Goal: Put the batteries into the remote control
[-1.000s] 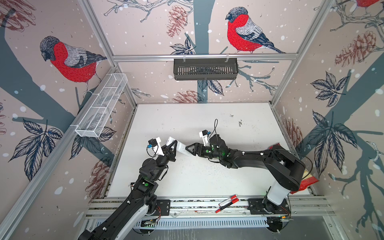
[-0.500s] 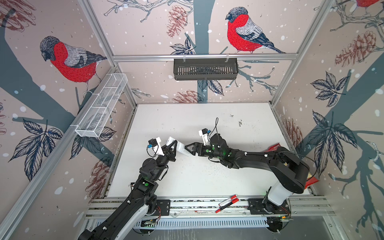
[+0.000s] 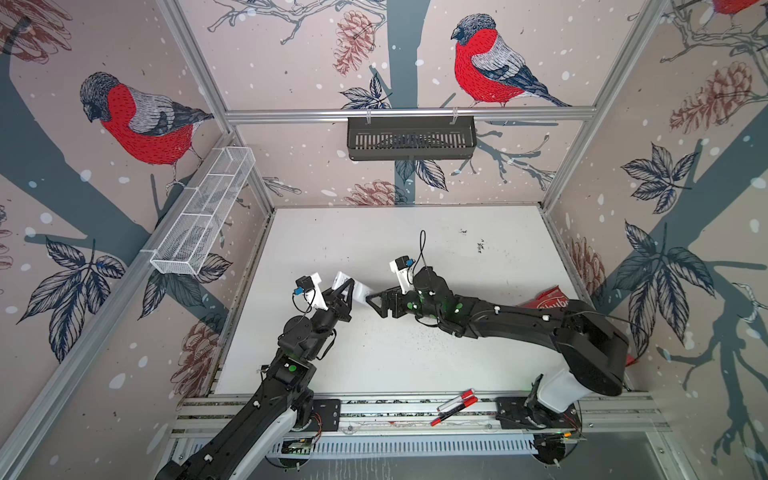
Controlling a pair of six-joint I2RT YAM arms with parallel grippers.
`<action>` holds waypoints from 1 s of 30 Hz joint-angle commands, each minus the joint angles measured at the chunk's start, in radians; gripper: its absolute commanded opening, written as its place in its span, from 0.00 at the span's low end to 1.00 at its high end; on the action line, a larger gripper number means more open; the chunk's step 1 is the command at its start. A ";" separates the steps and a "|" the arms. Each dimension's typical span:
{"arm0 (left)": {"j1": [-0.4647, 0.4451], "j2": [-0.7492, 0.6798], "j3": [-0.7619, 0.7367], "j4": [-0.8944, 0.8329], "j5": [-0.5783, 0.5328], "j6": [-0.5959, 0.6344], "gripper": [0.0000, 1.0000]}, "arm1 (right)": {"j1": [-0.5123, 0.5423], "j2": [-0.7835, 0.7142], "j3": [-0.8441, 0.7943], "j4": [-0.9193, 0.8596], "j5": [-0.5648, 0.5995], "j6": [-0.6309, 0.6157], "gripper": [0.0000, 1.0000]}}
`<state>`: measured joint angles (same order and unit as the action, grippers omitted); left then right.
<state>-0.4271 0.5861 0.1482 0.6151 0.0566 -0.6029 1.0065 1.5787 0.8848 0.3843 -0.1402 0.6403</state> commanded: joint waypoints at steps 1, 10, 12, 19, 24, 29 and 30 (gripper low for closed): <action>0.003 -0.006 0.019 0.011 0.026 0.003 0.00 | 0.004 -0.061 -0.059 0.019 0.078 -0.261 0.91; 0.002 -0.010 0.103 -0.125 0.145 0.008 0.00 | 0.099 -0.146 -0.134 -0.052 0.144 -0.769 0.92; 0.003 -0.018 0.119 -0.167 0.167 0.015 0.00 | 0.099 -0.151 -0.138 -0.055 0.151 -0.798 0.91; -0.001 -0.038 0.119 -0.197 0.214 0.014 0.00 | 0.086 -0.186 -0.155 0.009 0.178 -0.753 0.91; -0.002 -0.045 0.110 -0.184 0.206 0.016 0.00 | 0.019 -0.142 -0.014 -0.114 0.085 -0.517 0.96; -0.002 -0.047 0.102 -0.175 0.193 0.022 0.00 | -0.036 -0.115 0.051 -0.114 -0.070 -0.317 0.99; -0.002 -0.049 0.101 -0.174 0.187 0.022 0.00 | -0.049 -0.096 0.074 -0.131 -0.089 -0.268 0.99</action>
<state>-0.4286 0.5423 0.2504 0.4068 0.2531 -0.5953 0.9783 1.4620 0.9237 0.2825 -0.1291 0.2035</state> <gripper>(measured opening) 0.204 0.997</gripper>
